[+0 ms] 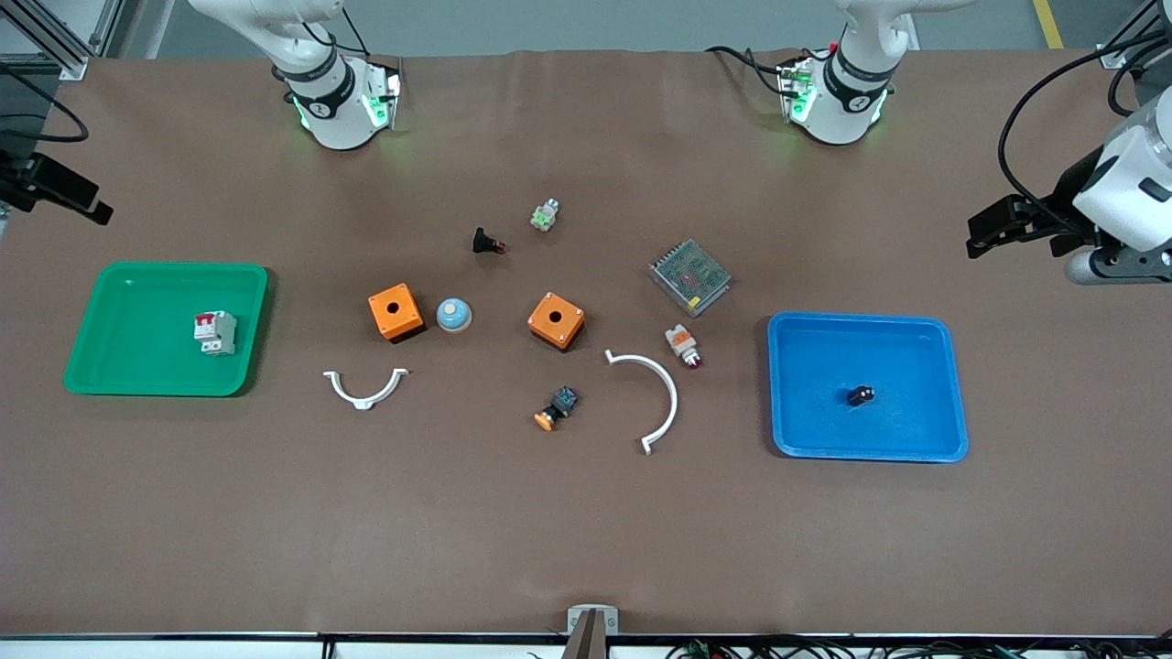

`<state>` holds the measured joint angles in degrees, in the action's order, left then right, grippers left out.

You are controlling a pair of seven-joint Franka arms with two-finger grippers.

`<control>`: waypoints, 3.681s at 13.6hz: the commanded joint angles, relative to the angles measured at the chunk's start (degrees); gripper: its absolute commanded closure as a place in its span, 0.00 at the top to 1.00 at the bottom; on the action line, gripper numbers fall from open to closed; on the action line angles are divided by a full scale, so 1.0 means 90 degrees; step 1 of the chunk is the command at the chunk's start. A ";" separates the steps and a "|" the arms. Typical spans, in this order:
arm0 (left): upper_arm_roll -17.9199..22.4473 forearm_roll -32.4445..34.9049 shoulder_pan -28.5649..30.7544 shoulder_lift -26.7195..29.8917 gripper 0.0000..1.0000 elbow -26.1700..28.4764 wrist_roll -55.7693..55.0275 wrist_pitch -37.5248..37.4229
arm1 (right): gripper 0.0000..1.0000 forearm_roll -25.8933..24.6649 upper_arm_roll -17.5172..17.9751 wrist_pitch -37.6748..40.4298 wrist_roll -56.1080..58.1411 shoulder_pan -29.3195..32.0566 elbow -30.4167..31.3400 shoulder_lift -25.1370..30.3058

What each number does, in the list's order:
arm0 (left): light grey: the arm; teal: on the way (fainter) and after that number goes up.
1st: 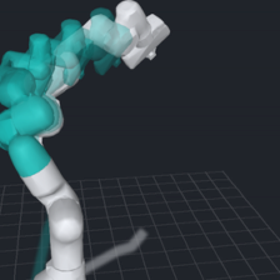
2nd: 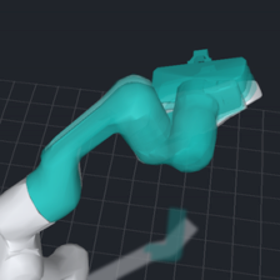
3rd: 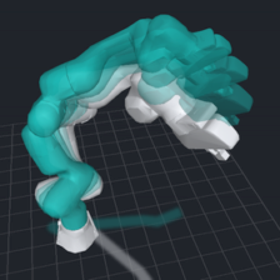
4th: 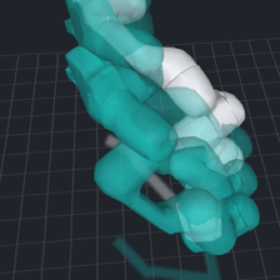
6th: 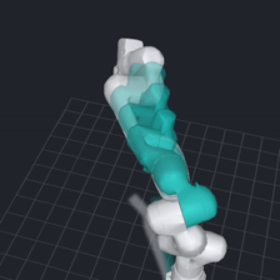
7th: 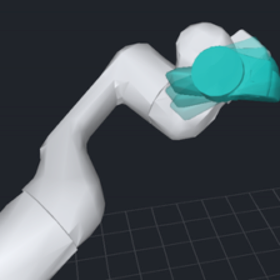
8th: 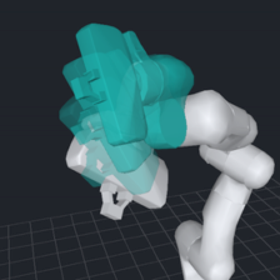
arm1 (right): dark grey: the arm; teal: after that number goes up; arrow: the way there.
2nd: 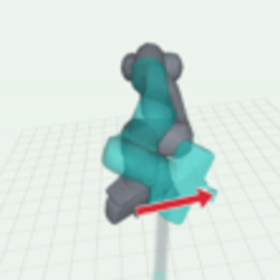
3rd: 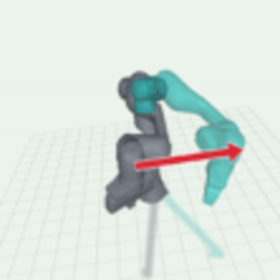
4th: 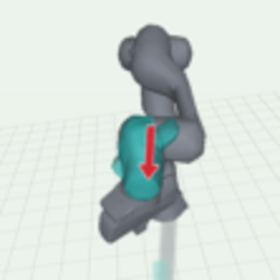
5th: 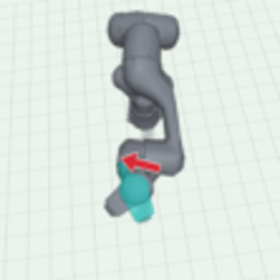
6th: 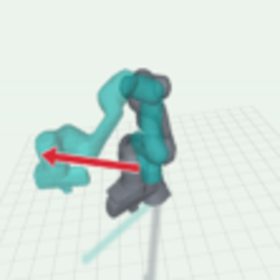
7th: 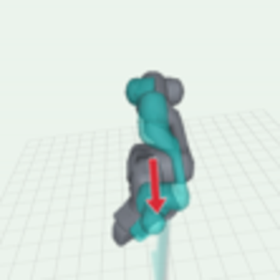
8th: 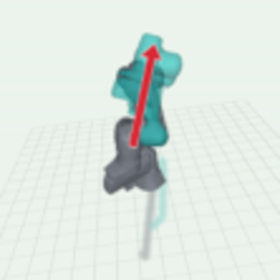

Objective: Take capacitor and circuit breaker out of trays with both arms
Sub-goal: 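Reach the right gripper to the breaker while the left gripper reaches the capacitor, then lower and close the right gripper on the breaker while the left grasps capacitor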

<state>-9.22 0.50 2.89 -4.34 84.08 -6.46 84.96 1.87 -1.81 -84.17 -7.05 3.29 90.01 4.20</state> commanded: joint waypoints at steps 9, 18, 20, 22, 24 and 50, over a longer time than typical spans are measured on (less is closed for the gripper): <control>0.0068 0.0150 0.0274 -0.0326 1.00 0.0012 0.0074 0.0003 | 1.00 -0.0158 0.0026 -0.0373 0.0313 0.0268 0.0740 -0.0629; 0.0010 0.0257 0.0548 -0.0589 0.95 0.3908 0.0035 0.5253 | 1.00 -0.0598 0.0026 -0.3448 0.2098 0.0971 0.2265 -0.2368; -0.0020 0.0257 0.0528 -0.1078 0.89 0.3890 0.0015 0.5636 | 1.00 -0.0598 0.0026 -0.3839 0.2675 0.1245 0.2265 -0.2740; -0.0030 0.0228 0.0489 -0.1517 0.77 0.3880 0.0005 0.5872 | 1.00 -0.0598 0.0035 -0.4103 0.3154 0.1480 0.2275 -0.3004; -0.0030 0.0228 0.0489 -0.1830 0.76 0.3890 0.0063 0.6271 | 1.00 -0.0588 0.0035 -0.4309 0.3603 0.1675 0.2323 -0.3229; -0.0079 0.0218 0.0323 -0.2964 0.43 0.3333 0.0015 0.7015 | 0.98 -0.0149 0.0075 -0.4736 0.3126 0.1500 0.2898 -0.3327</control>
<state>-9.70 2.03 5.84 -30.08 115.15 -6.45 147.36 0.00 -1.40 -123.01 19.97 15.83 113.15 -26.01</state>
